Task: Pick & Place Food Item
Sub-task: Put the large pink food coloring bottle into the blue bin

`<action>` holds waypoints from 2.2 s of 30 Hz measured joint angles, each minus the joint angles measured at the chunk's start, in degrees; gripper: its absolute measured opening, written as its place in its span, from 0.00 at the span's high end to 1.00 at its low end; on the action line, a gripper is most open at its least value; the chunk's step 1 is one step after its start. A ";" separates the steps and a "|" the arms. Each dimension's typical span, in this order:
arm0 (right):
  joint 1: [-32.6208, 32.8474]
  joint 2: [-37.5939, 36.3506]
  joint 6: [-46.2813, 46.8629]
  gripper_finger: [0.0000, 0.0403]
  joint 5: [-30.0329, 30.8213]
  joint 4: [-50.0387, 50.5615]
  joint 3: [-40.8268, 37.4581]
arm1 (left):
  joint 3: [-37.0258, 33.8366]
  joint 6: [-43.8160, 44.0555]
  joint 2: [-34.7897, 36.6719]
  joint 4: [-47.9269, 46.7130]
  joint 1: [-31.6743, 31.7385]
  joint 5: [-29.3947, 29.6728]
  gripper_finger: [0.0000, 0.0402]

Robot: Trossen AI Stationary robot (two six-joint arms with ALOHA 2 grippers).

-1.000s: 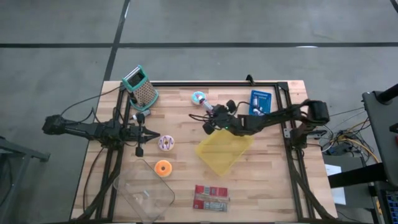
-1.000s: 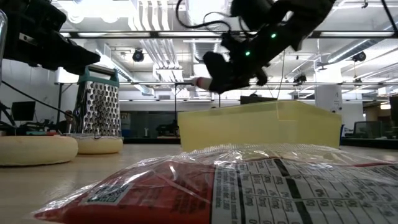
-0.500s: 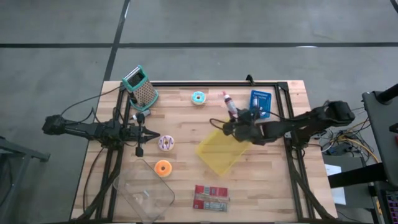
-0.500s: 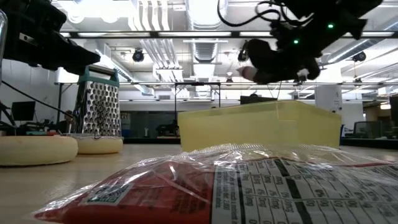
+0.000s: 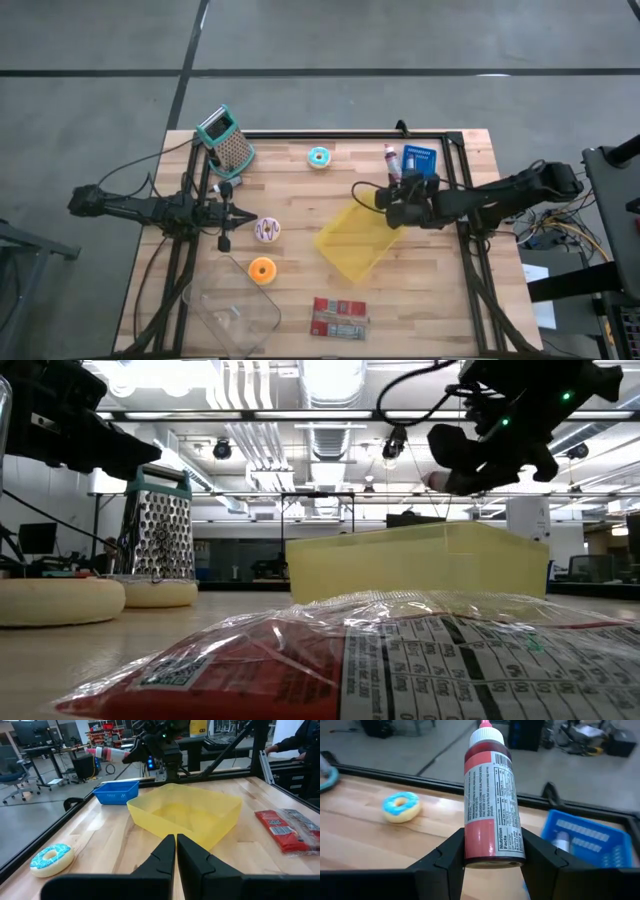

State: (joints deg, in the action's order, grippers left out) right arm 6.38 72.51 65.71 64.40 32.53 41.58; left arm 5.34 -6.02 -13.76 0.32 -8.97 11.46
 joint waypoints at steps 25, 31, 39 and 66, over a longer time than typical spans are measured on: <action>-18.98 -2.25 21.58 0.63 -26.15 23.67 1.29 | -0.01 0.00 0.00 0.00 0.00 0.01 0.94; -23.80 -2.25 16.46 0.63 -28.87 22.24 0.07 | -0.02 0.00 0.00 0.00 0.00 0.00 0.94; -29.54 -2.23 9.16 0.62 -33.10 13.23 -4.53 | -0.02 0.00 0.00 0.02 0.00 0.02 0.94; -33.42 -2.18 8.10 0.46 -37.47 4.34 -10.25 | 0.00 0.00 0.00 0.00 -0.04 0.00 0.94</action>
State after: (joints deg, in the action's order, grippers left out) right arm -27.05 70.32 73.81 26.94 36.86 31.33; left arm 5.33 -6.02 -13.76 0.32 -9.02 11.46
